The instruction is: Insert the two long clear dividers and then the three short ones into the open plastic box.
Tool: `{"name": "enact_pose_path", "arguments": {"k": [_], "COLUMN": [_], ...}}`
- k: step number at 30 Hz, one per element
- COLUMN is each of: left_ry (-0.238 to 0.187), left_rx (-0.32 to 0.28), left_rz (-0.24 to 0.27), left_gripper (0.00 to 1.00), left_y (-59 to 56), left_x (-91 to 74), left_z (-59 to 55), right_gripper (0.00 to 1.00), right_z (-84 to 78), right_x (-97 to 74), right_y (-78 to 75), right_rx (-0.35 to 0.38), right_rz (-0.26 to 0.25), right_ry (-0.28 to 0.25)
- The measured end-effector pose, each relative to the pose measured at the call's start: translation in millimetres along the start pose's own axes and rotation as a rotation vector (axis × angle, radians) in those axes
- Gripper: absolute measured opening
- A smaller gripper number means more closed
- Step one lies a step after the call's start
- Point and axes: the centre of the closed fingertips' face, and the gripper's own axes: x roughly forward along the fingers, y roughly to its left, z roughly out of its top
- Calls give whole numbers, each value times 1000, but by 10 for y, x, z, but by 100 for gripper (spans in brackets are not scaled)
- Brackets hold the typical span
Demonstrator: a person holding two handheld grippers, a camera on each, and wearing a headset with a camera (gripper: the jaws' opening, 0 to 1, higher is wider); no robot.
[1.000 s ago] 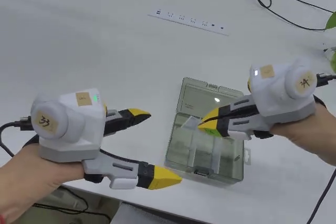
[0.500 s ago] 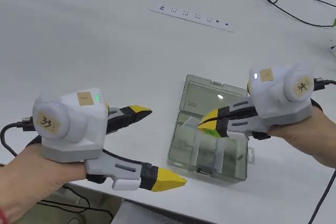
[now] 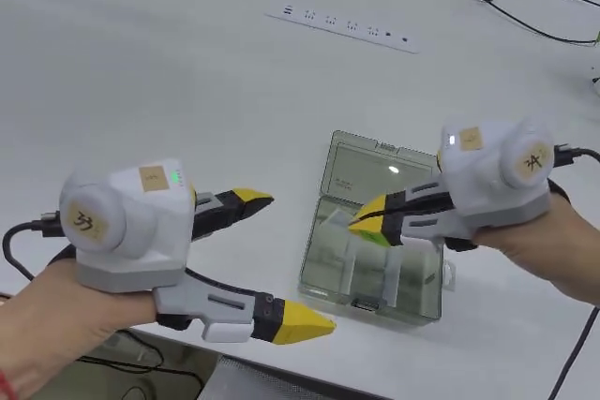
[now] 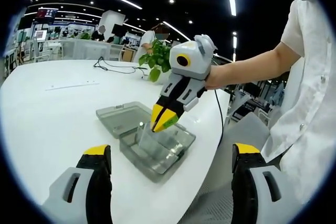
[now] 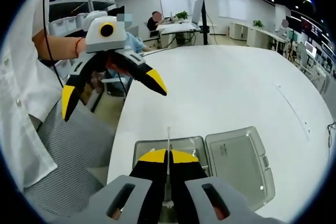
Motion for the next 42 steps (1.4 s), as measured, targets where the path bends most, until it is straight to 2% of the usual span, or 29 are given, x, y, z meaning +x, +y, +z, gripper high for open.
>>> {"name": "enact_pose_path", "arguments": {"k": [10, 23, 42], "left_ry": [2, 2, 0], "left_rx": [2, 0, 3], "left_rz": [-9, -14, -16], "left_gripper": [98, 98, 97], "left_y": [-11, 5, 17], "left_x": [22, 24, 22], "left_z": [-3, -13, -13], "right_gripper": [2, 2, 2], "right_z": [-88, -180, -313], "right_x": [165, 296, 414], "right_y": [4, -18, -6], "right_rx": [-37, -4, -72], "right_rz": [-4, 7, 4], "right_ry": [65, 101, 250]}}
